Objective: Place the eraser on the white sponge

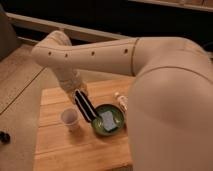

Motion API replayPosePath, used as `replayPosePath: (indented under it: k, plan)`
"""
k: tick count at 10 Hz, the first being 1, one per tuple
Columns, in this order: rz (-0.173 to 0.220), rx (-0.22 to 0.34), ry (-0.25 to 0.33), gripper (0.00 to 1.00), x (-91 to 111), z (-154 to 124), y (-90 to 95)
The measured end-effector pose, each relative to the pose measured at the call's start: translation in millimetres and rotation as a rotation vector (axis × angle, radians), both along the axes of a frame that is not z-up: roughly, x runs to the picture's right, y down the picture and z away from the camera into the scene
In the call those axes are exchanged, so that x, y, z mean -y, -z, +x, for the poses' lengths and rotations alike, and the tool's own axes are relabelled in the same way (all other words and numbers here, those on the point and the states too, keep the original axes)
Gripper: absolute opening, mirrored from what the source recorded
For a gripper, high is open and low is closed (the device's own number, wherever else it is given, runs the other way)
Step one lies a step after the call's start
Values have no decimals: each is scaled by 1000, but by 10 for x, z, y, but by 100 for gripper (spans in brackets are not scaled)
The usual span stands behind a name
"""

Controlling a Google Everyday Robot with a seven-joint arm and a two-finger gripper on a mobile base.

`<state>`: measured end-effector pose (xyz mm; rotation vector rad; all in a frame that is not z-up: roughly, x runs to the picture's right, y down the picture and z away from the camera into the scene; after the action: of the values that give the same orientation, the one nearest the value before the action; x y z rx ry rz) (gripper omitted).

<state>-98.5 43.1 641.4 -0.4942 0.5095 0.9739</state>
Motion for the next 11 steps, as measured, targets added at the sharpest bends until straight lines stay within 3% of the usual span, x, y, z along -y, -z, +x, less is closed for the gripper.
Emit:
replayPosePath:
  k: [1, 3, 5, 7, 8, 10, 11]
  plan:
    - [10, -30, -46, 0, -75, 104, 60]
    - [19, -54, -79, 0, -128, 189, 106]
    - [39, -29, -36, 0, -49, 2, 32]
    - [68, 31, -8, 0, 66, -277, -270]
    - [80, 51, -25, 0, 97, -281, -447]
    - [95, 56, -103, 0, 46, 28, -758]
    - [103, 50, -137, 0, 27, 171, -825]
